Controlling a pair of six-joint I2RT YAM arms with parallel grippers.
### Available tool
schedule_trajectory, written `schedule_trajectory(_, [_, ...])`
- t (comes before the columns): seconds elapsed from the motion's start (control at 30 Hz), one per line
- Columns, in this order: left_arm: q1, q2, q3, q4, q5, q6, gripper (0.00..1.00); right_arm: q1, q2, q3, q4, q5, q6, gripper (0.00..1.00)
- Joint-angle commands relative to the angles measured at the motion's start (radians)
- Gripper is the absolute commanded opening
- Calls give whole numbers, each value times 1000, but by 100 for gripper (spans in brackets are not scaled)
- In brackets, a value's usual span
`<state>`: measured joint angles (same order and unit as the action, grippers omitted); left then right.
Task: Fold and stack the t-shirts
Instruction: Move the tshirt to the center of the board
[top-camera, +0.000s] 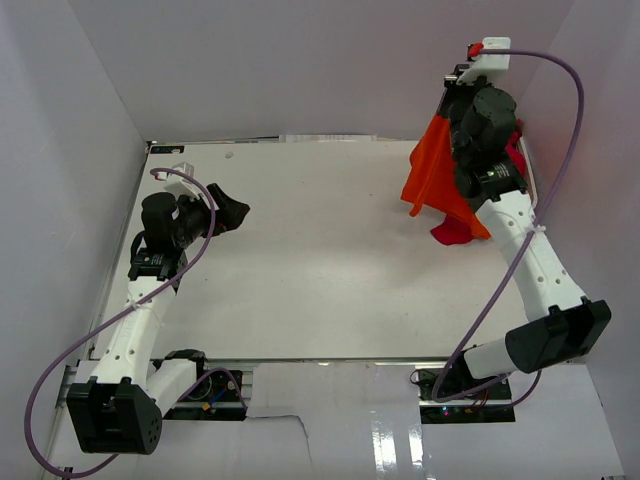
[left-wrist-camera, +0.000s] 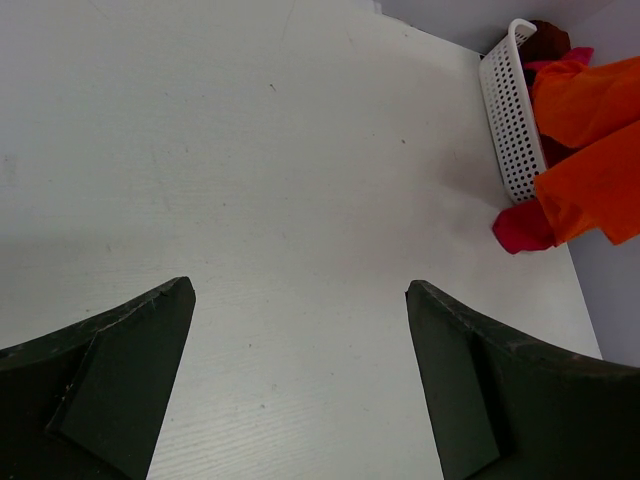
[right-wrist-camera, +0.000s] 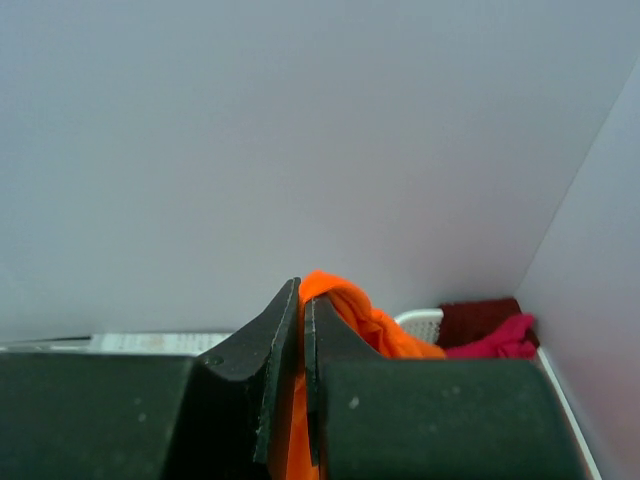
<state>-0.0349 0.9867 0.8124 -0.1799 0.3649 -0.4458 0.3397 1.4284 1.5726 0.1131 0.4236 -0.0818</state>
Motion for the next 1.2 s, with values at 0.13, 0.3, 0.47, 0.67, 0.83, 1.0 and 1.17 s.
schedule_trajectory(0.13, [-3,-6,1,37,78,-2,98,30,-100,237,-111,-224,40,8])
schedule_trajectory(0.3, [-3,-14,-10,59,105,-4,98,45,-98,360,-248,-382,126,8])
schedule_trajectory(0.47, [-3,-19,-12,66,103,-1,98,105,-85,377,-300,-525,240,8])
schedule_trajectory(0.67, [-3,-29,-12,56,66,4,98,246,-31,340,-380,-644,319,8])
schedule_trajectory(0.83, [-3,-37,-13,54,55,9,98,340,32,276,-500,-684,349,8])
schedule_trajectory(1.0, [-3,-33,-9,54,52,10,98,426,27,86,-458,-616,298,8])
schedule_trajectory(1.17, [-3,-28,-7,54,51,10,98,433,139,110,-493,-654,215,8])
